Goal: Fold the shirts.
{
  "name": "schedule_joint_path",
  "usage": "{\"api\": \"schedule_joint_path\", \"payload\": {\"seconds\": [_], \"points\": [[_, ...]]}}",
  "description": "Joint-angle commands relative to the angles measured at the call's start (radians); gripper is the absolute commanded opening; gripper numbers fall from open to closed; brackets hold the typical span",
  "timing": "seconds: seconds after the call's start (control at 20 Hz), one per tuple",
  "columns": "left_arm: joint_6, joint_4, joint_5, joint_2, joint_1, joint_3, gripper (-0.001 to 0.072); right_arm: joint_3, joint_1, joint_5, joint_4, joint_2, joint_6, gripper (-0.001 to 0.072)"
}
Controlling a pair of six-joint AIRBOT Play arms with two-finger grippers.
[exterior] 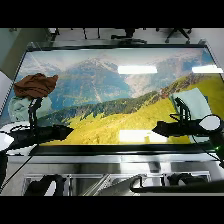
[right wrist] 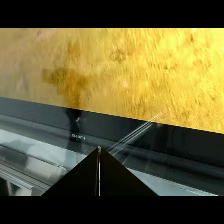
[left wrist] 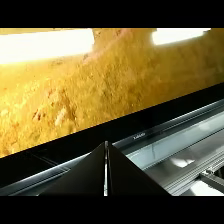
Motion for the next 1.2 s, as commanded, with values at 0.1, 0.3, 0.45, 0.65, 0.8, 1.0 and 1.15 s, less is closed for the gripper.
{"api": "schedule_joint_path", "payload": {"seconds": [0.1,0.3,0.45,0.65,0.8,1.0,1.15], "points": [[-0.001,0.001,0.0,0.002,0.001,-0.001,0.0021,0.0,0.001,0.002,0.0,0.001,0.001,0.0017],[0.0,0.077,0.038,-0.024,0.001,0.068,0.0021,0.0,0.001,0.002,0.0,0.001,0.001,0.0017],[0.0,0.318,0.078,-0.166,0.003,0.31,0.0059,0.0,0.001,0.002,0.0,0.001,0.001,0.0017],[-0.001,0.612,0.217,-0.486,0.003,0.649,0.0712,0.0,0.001,0.002,0.0,0.001,0.001,0.0017],[-0.001,0.818,0.254,-0.799,0.003,0.876,0.0712,0.0,0.001,0.002,0.0,0.001,0.001,0.0017],[-0.028,1.118,0.21,-1.207,0.024,1.1,0.0713,0.0,-0.001,-0.01,0.0,0.001,0.001,0.0017],[-0.076,1.116,0.2,-1.404,0.073,1.202,0.0713,0.0,-0.001,-0.009,0.0,0.001,0.001,0.0017]]}}
